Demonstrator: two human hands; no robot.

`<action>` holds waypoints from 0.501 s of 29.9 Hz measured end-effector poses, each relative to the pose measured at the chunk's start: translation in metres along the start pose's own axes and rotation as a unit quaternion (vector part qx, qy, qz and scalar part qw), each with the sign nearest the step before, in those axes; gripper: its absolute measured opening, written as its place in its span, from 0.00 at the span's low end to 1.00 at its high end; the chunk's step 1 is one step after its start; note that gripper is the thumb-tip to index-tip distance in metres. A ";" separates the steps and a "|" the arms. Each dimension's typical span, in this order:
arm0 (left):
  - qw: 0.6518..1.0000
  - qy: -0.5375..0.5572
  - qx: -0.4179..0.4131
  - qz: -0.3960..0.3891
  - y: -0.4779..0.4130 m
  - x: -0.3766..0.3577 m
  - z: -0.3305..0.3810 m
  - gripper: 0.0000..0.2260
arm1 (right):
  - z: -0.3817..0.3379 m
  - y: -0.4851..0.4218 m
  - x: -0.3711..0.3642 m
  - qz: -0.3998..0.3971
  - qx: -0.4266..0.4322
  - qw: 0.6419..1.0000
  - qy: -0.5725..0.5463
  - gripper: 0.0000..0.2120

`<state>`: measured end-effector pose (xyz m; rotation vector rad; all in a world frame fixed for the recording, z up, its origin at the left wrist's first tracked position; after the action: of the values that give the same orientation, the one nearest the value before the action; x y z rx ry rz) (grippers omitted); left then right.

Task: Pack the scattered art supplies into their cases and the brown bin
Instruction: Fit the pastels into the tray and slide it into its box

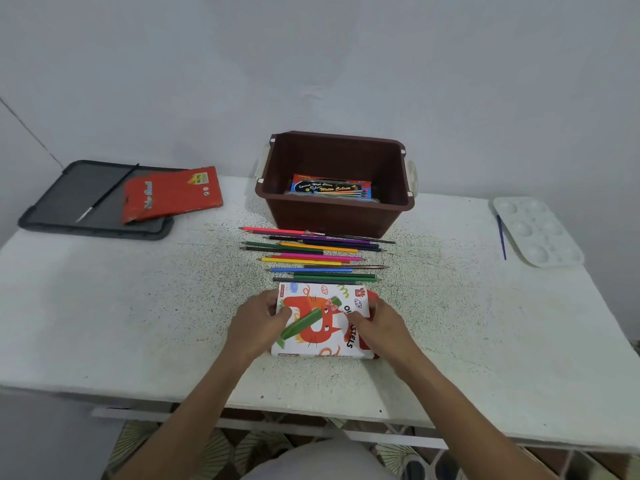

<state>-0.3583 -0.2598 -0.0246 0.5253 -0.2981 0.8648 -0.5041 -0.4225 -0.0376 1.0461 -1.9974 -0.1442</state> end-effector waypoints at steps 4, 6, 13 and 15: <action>1.000 0.015 -0.018 0.009 -0.004 0.004 0.017 0.16 | 0.003 0.003 0.016 0.021 -0.011 0.998 -0.051 0.03; 0.999 0.025 -0.033 0.019 -0.005 0.004 0.029 0.16 | -0.002 0.005 0.025 0.041 -0.001 0.997 -0.069 0.03; 0.990 0.088 -0.102 0.039 -0.013 0.022 0.083 0.16 | -0.037 0.001 0.076 0.077 0.045 0.991 -0.100 0.03; 0.986 0.090 -0.133 0.050 -0.017 0.027 0.103 0.16 | -0.051 -0.002 0.092 0.088 0.064 0.989 -0.100 0.04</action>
<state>-0.3322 -0.3080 0.0678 0.1829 -0.2707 0.9453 -0.4920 -0.4759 0.0519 0.9606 -2.2968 -0.0264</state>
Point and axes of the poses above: each hand's wrist, its own y-axis away from the middle knuckle, its own x-axis out of the back of the hand, z = x × y, the point moved 5 cm from there along -y, towards the middle knuckle, and after that the axes turned 11 degrees about y, right-handed, at the moved point
